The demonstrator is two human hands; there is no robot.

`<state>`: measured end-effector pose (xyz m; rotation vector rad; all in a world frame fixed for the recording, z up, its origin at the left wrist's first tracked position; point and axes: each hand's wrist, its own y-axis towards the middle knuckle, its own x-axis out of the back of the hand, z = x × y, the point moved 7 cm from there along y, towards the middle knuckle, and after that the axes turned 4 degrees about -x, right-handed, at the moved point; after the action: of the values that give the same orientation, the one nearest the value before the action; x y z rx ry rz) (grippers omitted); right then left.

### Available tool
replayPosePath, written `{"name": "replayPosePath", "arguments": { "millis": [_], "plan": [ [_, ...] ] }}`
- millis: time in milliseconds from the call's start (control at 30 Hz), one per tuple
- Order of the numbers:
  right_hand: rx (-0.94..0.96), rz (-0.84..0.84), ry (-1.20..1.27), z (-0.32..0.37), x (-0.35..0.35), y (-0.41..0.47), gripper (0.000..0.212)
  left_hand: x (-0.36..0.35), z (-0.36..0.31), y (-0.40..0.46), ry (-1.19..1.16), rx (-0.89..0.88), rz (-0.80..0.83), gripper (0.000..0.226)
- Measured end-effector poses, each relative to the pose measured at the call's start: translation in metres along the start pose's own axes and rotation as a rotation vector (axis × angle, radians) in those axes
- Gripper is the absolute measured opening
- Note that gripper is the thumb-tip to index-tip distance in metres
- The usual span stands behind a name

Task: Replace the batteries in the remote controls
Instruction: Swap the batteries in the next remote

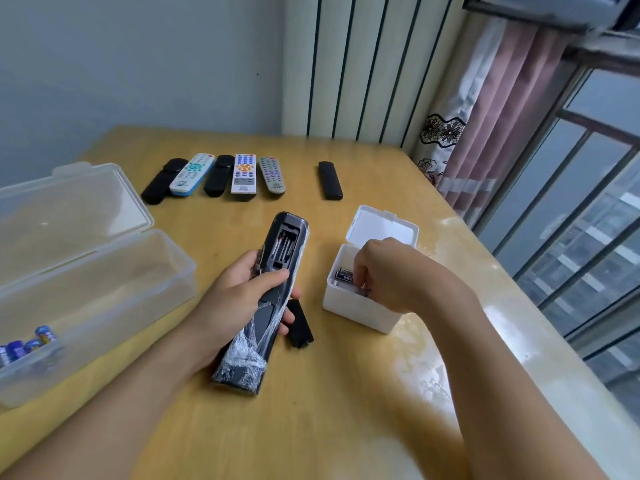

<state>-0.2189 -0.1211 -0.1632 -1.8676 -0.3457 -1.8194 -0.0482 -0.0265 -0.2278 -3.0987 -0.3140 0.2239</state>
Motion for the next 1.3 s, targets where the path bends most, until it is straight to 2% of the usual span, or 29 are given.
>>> {"name": "replayPosePath", "arguments": {
  "millis": [67,133,167,333,600,700,800,867,1000,1200,1300],
  "plan": [
    [-0.013,-0.005,0.014,0.001,0.0,-0.001,0.022,0.0,0.0,0.0,-0.001,-0.003,0.002,0.016],
    [-0.005,-0.03,0.083,0.001,0.005,-0.003,0.013,-0.001,0.001,0.0,-0.006,-0.003,0.006,0.016],
    [0.008,-0.044,0.152,-0.002,0.01,-0.005,0.004,-0.001,0.001,0.0,-0.008,-0.003,0.009,0.016],
    [0.069,-0.102,0.648,-0.021,0.025,-0.011,0.008,-0.002,0.001,0.0,-0.014,-0.001,0.009,0.016],
    [0.035,-0.029,0.743,-0.022,0.011,-0.005,0.01,-0.003,-0.002,-0.002,-0.027,0.003,0.019,0.016],
    [0.133,-0.272,0.905,-0.02,0.032,-0.008,0.009,-0.005,-0.004,-0.004,-0.026,-0.001,0.03,0.016],
    [0.315,-0.345,1.164,0.012,0.039,-0.014,0.008,-0.009,-0.006,-0.004,-0.047,0.001,0.049,0.015],
    [0.34,-0.408,1.192,0.036,0.032,-0.013,0.009,-0.01,-0.008,-0.005,-0.068,-0.004,0.065,0.015],
    [0.231,-0.555,1.175,0.046,0.023,-0.007,0.007,-0.012,-0.013,-0.009,-0.053,-0.034,0.109,0.017],
    [0.201,-0.542,1.221,0.04,0.021,-0.004,0.01,-0.016,-0.015,-0.013,-0.023,-0.059,0.157,0.019],
    [0.239,-0.586,1.24,0.038,0.026,-0.008,0.015,-0.017,-0.015,-0.013,-0.029,-0.054,0.149,0.017]
  ]
}}
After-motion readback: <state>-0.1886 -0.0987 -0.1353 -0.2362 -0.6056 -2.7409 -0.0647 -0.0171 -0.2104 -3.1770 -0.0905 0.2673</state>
